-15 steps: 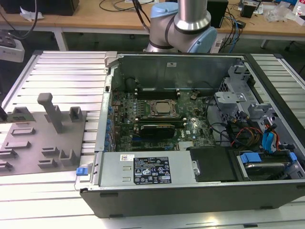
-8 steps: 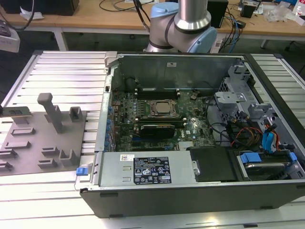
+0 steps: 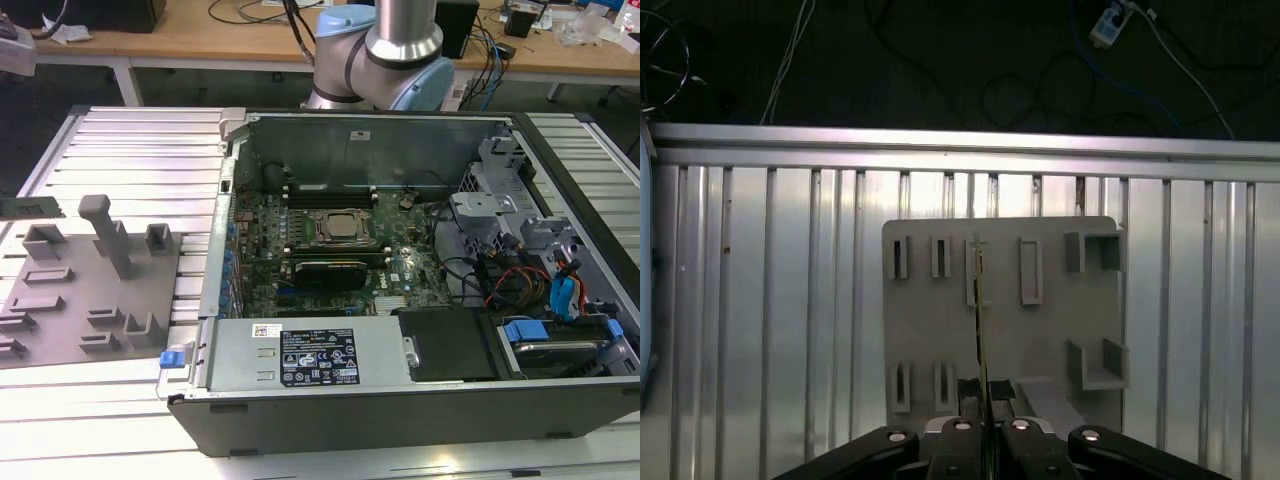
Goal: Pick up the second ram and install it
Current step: 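Pick up the second ram and move it above second insertion slot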
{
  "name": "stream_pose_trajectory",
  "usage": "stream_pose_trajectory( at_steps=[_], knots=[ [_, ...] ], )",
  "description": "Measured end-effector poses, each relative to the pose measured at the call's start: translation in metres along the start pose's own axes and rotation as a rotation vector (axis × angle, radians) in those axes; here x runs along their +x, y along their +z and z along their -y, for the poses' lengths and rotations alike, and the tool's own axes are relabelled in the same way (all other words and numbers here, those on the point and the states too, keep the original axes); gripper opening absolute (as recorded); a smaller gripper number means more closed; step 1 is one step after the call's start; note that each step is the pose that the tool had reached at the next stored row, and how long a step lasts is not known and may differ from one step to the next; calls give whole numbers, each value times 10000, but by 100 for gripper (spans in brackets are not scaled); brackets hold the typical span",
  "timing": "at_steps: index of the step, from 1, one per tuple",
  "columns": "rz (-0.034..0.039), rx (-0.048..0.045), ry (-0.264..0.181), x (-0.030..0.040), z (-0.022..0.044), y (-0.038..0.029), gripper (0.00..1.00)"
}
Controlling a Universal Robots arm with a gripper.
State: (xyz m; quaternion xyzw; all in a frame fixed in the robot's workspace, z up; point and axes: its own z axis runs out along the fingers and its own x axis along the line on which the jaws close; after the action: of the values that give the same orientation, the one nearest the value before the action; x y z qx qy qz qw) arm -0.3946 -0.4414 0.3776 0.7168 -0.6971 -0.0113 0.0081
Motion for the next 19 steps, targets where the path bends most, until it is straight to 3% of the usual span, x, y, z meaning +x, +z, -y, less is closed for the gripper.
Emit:
stream_pose_trajectory(
  at_steps=[3,7,19],
  knots=[
    [1,0,-1,-87,0,-106,14],
    [0,0,0,-127,-1,-179,14],
    [0,0,0,-243,-7,-529,14]
  ],
)
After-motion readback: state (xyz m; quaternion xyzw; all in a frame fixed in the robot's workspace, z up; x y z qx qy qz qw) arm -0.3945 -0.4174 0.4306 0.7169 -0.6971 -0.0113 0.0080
